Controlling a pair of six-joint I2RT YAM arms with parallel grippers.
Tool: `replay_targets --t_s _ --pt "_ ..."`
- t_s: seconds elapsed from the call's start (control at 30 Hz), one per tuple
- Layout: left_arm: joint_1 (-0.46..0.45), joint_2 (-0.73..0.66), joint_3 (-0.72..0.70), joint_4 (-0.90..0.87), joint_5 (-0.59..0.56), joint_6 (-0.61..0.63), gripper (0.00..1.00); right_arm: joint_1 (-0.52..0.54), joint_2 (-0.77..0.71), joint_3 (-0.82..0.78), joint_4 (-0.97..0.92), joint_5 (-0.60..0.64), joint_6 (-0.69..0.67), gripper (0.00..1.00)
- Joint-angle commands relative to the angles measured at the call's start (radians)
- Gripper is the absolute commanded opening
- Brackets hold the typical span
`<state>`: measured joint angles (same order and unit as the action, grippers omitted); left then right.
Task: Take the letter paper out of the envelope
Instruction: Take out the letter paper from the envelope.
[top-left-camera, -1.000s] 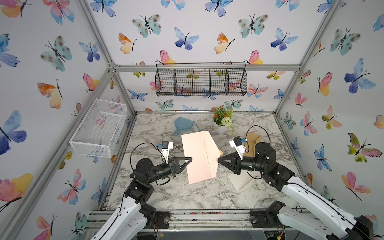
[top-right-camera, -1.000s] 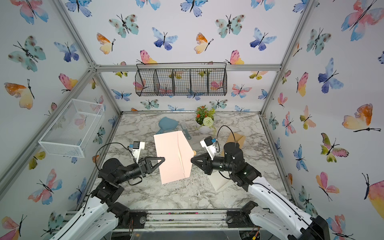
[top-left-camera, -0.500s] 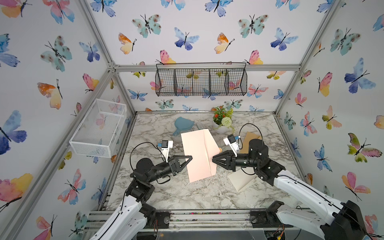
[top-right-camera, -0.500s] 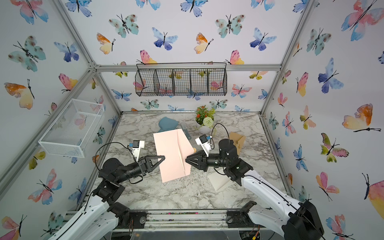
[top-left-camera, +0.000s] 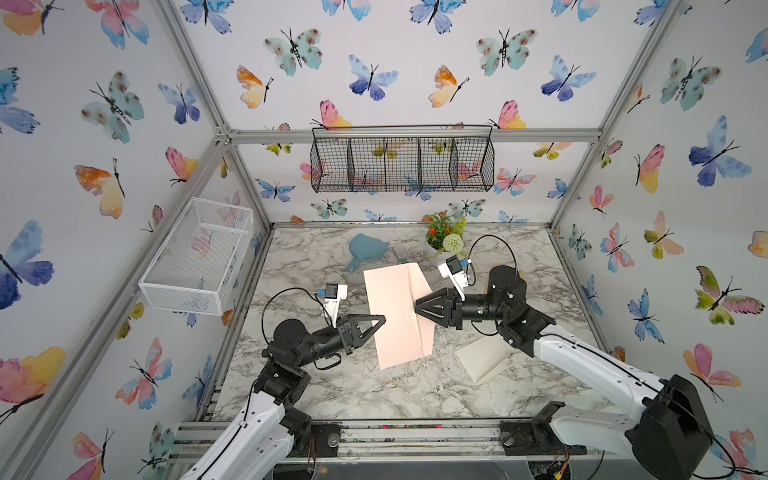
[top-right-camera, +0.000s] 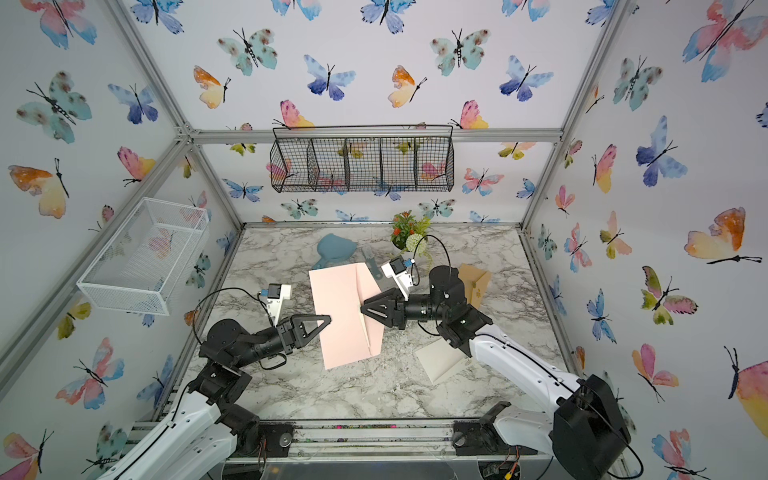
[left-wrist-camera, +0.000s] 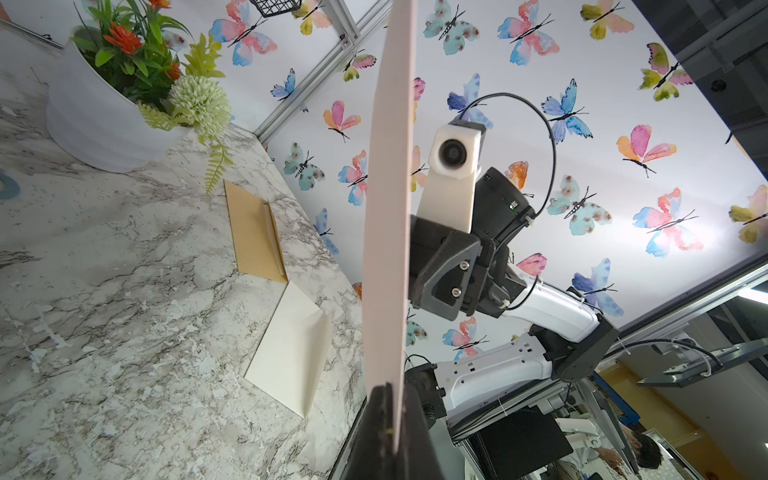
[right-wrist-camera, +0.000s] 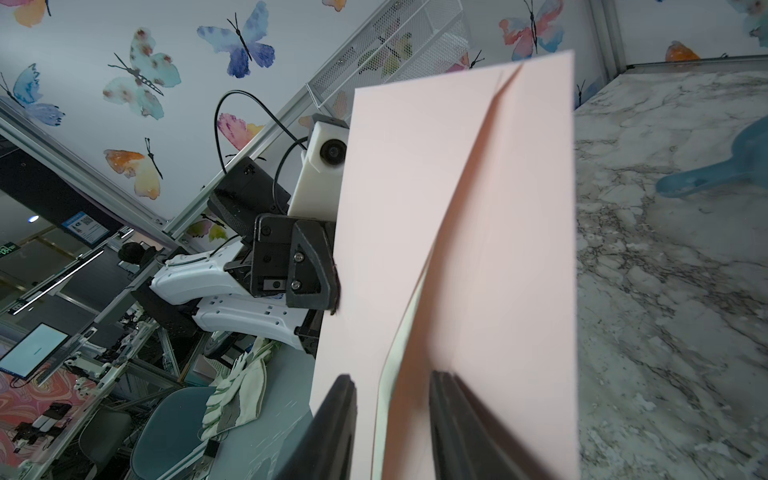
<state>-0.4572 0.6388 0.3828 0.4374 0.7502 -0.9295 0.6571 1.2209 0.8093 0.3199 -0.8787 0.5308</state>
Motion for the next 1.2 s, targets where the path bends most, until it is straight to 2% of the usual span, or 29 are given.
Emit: replay_targets --t_s 0.0,0.27,0.77,0.87,1.07,1.17 --pt "0.002 -0.010 -0.001 0.052 0.031 -0.004 0.01 0.001 0.005 0.003 0.059 -0.045 0.024 0.34" --pt "0.001 0.009 -0.012 0.092 0.033 -0.018 0.01 0.003 0.007 -0.023 0.095 -0.066 0.048 0.34" --pt "0.001 0.021 0.008 0.094 0.036 -0.015 0.01 0.016 0.032 -0.036 0.082 -0.069 0.043 0.25" --pt "0.001 0.021 0.007 0.094 0.036 -0.016 0.01 0.018 0.036 -0.036 0.074 -0.070 0.039 0.21" --pt "0.001 0.021 0.011 0.094 0.035 -0.016 0.01 0.021 0.045 -0.035 0.057 -0.072 0.031 0.01" --pt "0.001 0.018 0.009 0.081 0.031 -0.010 0.01 0.021 0.035 -0.032 0.025 -0.061 0.013 0.01"
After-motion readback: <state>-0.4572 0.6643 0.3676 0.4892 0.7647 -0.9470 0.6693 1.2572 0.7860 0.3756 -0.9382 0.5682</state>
